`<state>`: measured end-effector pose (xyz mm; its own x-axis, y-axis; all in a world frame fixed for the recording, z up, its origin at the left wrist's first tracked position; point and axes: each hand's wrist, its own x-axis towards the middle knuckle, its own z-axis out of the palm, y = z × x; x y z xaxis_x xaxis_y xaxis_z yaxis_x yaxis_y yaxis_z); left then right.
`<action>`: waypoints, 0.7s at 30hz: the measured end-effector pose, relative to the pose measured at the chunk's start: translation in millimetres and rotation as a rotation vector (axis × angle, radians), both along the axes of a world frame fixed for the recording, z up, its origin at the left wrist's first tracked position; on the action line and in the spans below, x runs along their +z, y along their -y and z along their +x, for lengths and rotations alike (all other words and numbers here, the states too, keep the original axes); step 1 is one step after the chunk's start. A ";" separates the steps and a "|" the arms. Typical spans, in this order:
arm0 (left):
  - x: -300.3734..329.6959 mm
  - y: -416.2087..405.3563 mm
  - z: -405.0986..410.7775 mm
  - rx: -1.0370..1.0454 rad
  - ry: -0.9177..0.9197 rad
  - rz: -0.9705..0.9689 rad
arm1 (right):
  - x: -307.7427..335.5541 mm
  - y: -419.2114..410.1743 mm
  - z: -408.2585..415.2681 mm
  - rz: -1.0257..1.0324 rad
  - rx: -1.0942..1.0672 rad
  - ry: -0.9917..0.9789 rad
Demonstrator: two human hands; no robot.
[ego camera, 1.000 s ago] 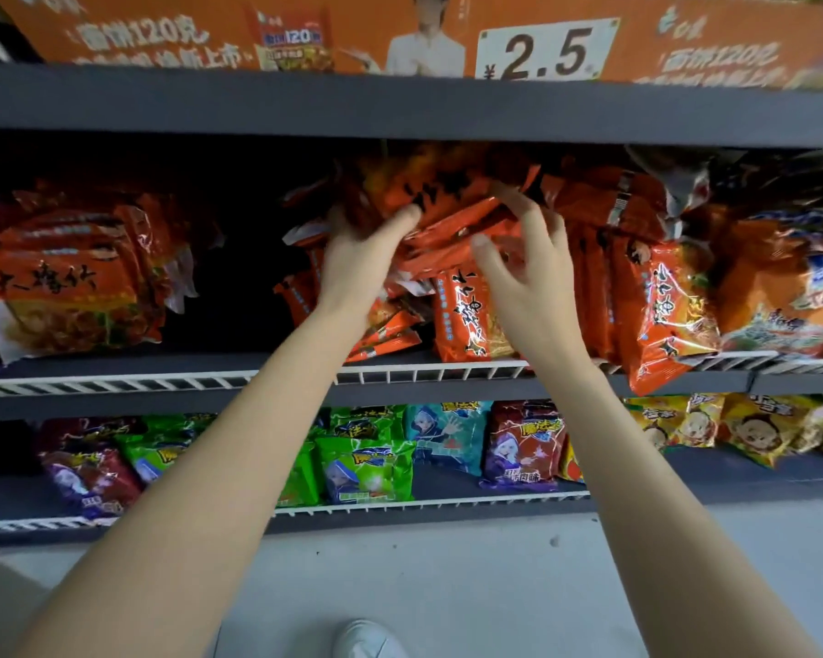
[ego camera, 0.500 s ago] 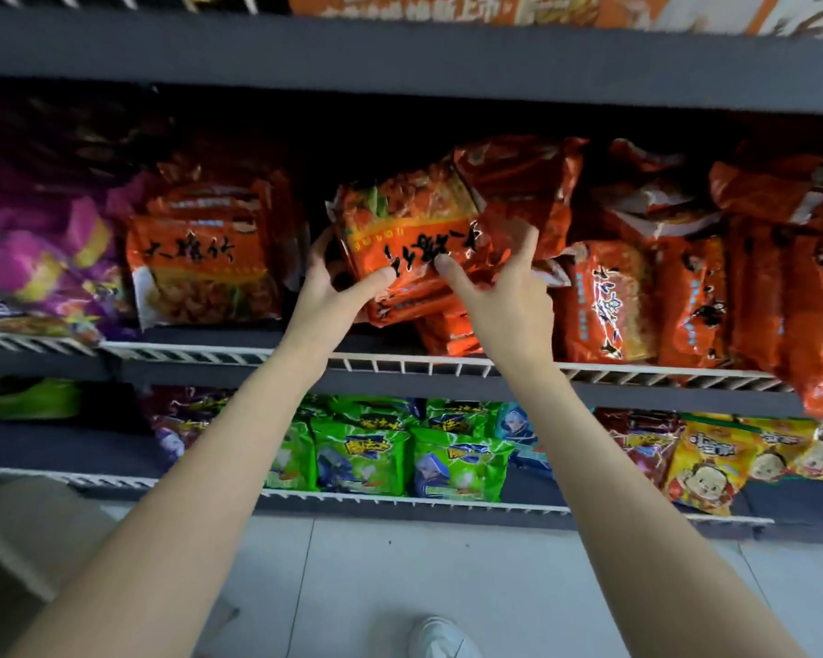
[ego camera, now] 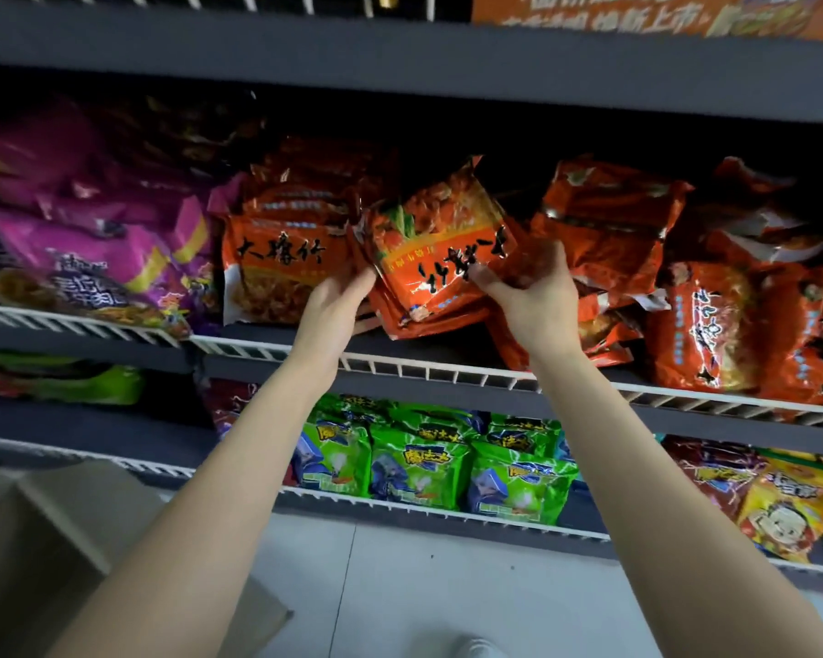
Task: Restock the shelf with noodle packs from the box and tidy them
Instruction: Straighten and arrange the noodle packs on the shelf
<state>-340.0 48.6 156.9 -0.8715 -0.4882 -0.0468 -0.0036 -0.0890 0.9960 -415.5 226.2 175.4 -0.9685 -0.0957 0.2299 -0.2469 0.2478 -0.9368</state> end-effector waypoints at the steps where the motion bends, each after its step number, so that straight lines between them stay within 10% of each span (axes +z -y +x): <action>1: -2.5 5.4 -0.5 0.000 -0.002 -0.035 | 3.8 1.0 -0.1 -0.028 0.004 -0.026; 12: 5.3 8.8 -7.5 0.170 0.049 -0.574 | 13.3 -27.7 -7.3 -0.104 -0.105 -0.115; 21: 13.1 75.2 40.3 0.210 -0.121 -0.407 | 18.2 -12.0 11.3 0.117 0.015 -0.267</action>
<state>-299.8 -26.6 170.0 -0.7392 -0.6123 0.2804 0.0907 0.3221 0.9423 -404.2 238.2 193.6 -0.8733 -0.1507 0.4633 -0.4857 0.3449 -0.8032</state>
